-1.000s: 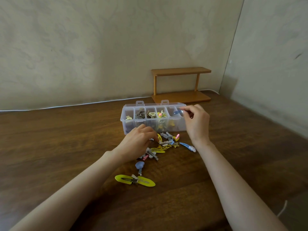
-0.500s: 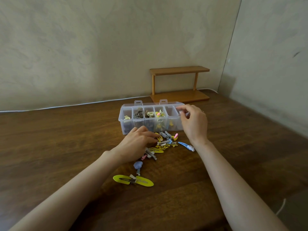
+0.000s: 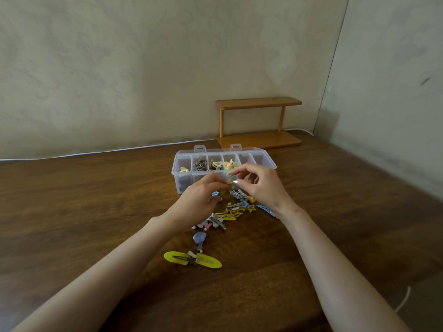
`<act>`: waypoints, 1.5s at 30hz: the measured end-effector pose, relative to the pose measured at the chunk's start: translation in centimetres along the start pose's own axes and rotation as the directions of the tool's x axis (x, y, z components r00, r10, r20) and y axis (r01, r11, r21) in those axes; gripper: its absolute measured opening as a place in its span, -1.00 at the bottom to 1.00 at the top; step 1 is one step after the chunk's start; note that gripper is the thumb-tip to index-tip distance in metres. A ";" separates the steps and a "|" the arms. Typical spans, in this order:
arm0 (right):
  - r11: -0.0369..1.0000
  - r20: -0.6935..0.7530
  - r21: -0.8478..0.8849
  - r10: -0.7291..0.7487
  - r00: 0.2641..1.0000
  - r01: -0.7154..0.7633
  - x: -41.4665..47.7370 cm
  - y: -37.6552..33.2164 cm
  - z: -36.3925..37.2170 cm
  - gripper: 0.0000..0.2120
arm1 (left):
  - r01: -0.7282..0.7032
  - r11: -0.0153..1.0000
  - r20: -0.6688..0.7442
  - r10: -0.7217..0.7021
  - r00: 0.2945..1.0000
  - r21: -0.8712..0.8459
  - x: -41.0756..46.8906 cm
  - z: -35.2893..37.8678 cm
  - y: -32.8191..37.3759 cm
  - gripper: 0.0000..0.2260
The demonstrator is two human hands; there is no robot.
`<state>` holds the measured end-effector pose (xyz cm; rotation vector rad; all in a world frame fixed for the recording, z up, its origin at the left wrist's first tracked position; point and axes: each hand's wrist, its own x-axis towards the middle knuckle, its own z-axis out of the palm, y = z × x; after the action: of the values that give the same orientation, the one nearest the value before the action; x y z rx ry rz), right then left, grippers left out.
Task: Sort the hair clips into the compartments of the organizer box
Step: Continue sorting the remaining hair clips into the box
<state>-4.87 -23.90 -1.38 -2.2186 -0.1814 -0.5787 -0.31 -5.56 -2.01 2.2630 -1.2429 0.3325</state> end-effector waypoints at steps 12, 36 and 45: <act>0.998 0.026 0.064 0.005 1.000 -0.007 -0.1 -0.6 0.8 -0.95 | 0.201 0.934 -0.105 -0.241 0.965 -0.296 0.0 -0.3 0.8 -0.78; 0.898 -0.465 -0.391 -0.003 0.885 -0.202 1.3 2.1 -0.8 -0.86 | 0.169 0.984 0.078 -0.174 0.982 0.056 -0.2 0.0 -0.5 -0.92; 0.968 -0.377 -0.252 -0.096 0.921 -0.002 0.6 1.0 -0.9 -0.89 | 0.172 0.983 0.180 -0.181 0.967 0.065 -0.4 -0.2 -0.3 -0.88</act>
<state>-4.37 -25.28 -1.31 -2.2868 0.0469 -1.1052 -0.24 -5.03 -2.16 2.4714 -1.1212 0.0888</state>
